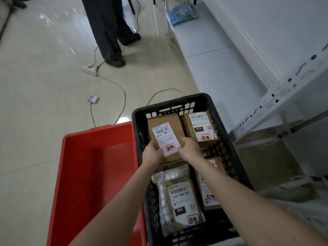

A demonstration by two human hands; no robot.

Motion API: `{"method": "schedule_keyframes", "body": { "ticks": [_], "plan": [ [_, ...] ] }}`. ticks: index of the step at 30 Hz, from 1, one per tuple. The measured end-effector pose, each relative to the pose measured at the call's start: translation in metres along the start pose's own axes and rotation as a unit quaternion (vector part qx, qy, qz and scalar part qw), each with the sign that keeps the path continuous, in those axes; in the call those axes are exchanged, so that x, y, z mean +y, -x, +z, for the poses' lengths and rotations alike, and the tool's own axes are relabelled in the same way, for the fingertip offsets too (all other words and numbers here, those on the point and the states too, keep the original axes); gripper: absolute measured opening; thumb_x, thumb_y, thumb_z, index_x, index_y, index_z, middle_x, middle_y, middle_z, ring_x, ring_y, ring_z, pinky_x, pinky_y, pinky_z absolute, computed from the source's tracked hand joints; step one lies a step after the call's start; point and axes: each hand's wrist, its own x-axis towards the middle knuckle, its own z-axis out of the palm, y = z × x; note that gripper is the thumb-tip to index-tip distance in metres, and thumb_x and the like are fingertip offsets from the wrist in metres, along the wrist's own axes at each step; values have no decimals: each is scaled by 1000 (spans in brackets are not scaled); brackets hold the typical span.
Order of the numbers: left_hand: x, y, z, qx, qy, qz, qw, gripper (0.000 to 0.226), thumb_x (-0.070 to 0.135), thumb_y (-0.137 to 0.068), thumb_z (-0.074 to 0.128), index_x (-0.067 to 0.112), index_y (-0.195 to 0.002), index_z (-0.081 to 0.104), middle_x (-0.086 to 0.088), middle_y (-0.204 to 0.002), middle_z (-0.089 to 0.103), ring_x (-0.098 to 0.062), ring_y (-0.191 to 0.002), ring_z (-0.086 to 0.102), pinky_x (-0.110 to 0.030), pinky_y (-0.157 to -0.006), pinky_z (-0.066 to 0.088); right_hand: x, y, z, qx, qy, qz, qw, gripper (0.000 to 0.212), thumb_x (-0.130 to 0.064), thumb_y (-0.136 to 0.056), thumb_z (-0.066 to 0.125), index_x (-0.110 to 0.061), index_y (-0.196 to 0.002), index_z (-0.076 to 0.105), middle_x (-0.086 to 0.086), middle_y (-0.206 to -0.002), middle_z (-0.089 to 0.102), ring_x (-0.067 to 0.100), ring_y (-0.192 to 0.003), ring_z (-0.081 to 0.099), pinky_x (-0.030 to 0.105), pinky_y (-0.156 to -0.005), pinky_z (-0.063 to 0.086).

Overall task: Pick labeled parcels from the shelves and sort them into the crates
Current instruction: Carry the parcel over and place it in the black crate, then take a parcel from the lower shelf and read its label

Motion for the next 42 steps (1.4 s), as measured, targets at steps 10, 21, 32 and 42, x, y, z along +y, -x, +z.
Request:
{"method": "schedule_keyframes", "body": {
  "ticks": [10, 21, 32, 42],
  "plan": [
    [20, 42, -16, -65, -308, 177, 932, 62, 18, -90, 57, 15, -146, 30, -7, -147, 31, -25, -127, 43, -36, -92, 48, 12, 73, -25, 89, 18, 15, 996, 48, -26, -90, 61, -22, -136, 48, 3, -137, 43, 21, -117, 50, 29, -87, 47],
    [62, 173, 10, -130, -465, 459, 746, 68, 25, -87, 61, 17, -146, 28, -8, -148, 29, -27, -131, 37, -39, -99, 45, 62, 245, -65, 253, 76, 112, 958, 51, -35, -88, 58, -26, -137, 44, 1, -137, 40, 23, -126, 38, 36, -100, 41],
    [72, 375, 94, -173, -452, 647, 589, 59, 27, -89, 58, 18, -141, 32, -5, -143, 32, -25, -128, 40, -38, -97, 45, 161, 453, -101, 390, 30, 237, 889, 50, -35, -87, 59, -25, -134, 46, 1, -135, 38, 24, -126, 38, 36, -101, 41],
    [24, 605, 166, -193, -395, 738, 512, 52, 22, -89, 55, 20, -138, 38, -2, -139, 38, -23, -119, 49, -36, -90, 47, 283, 667, -98, 474, 12, 297, 828, 46, -32, -91, 54, -21, -135, 43, 4, -139, 37, 25, -129, 34, 34, -104, 37]
  ]
}}
